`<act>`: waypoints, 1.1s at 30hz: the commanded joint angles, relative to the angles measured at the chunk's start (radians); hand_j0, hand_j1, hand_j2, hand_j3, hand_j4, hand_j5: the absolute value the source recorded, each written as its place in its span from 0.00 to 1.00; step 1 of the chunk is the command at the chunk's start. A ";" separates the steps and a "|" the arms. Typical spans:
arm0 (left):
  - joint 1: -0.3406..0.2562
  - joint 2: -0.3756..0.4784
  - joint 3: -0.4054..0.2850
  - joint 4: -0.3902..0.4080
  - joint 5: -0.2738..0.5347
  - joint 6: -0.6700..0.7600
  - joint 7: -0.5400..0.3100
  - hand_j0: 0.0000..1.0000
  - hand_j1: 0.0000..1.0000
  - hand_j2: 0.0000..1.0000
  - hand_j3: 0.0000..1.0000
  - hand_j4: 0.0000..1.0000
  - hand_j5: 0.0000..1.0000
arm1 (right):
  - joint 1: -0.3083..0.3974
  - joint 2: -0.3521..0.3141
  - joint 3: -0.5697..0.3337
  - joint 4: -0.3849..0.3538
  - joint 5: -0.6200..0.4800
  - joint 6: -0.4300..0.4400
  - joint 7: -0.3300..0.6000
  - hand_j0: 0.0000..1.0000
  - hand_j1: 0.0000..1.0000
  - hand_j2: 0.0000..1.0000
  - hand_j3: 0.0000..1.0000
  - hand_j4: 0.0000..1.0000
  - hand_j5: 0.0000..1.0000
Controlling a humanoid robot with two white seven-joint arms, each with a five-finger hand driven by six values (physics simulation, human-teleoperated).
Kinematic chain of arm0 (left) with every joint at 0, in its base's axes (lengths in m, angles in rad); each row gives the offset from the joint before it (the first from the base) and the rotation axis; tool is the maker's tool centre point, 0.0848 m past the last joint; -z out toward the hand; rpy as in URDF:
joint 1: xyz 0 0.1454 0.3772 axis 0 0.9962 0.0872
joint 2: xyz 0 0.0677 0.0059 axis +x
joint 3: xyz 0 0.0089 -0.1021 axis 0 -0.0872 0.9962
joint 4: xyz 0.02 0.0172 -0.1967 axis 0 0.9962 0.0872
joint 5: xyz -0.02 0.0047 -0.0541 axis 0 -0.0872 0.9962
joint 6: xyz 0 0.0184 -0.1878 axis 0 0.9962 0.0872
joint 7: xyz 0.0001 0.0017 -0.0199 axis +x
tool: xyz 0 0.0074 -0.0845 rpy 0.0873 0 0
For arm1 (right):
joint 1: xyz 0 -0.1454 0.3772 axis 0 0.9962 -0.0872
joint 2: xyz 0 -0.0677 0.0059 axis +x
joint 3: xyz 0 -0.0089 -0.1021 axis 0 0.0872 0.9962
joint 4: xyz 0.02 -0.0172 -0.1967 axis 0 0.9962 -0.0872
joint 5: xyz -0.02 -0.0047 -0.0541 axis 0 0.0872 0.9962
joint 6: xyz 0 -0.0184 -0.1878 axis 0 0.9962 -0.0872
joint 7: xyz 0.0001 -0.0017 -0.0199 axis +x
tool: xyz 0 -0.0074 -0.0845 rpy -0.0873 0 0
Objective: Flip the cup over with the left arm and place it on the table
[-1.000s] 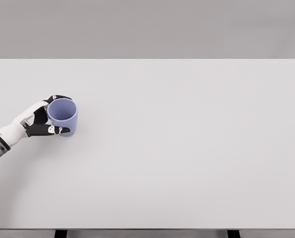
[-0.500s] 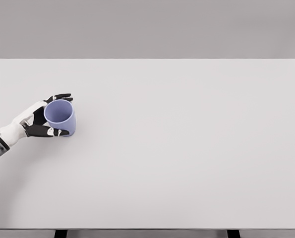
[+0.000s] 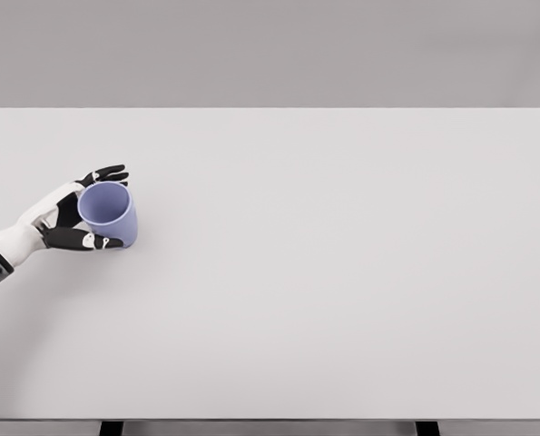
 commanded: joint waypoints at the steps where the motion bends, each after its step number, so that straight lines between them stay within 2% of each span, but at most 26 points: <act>1: 0.002 0.003 0.000 -0.002 0.007 0.000 0.000 1.00 1.00 1.00 1.00 1.00 1.00 | 0.000 0.000 0.000 0.000 0.000 0.000 0.000 1.00 1.00 1.00 1.00 1.00 1.00; 33: 0.014 0.038 0.034 -0.035 0.015 -0.003 0.000 1.00 1.00 1.00 1.00 1.00 1.00 | 0.000 0.000 0.000 0.000 0.000 0.000 0.000 1.00 1.00 1.00 1.00 1.00 1.00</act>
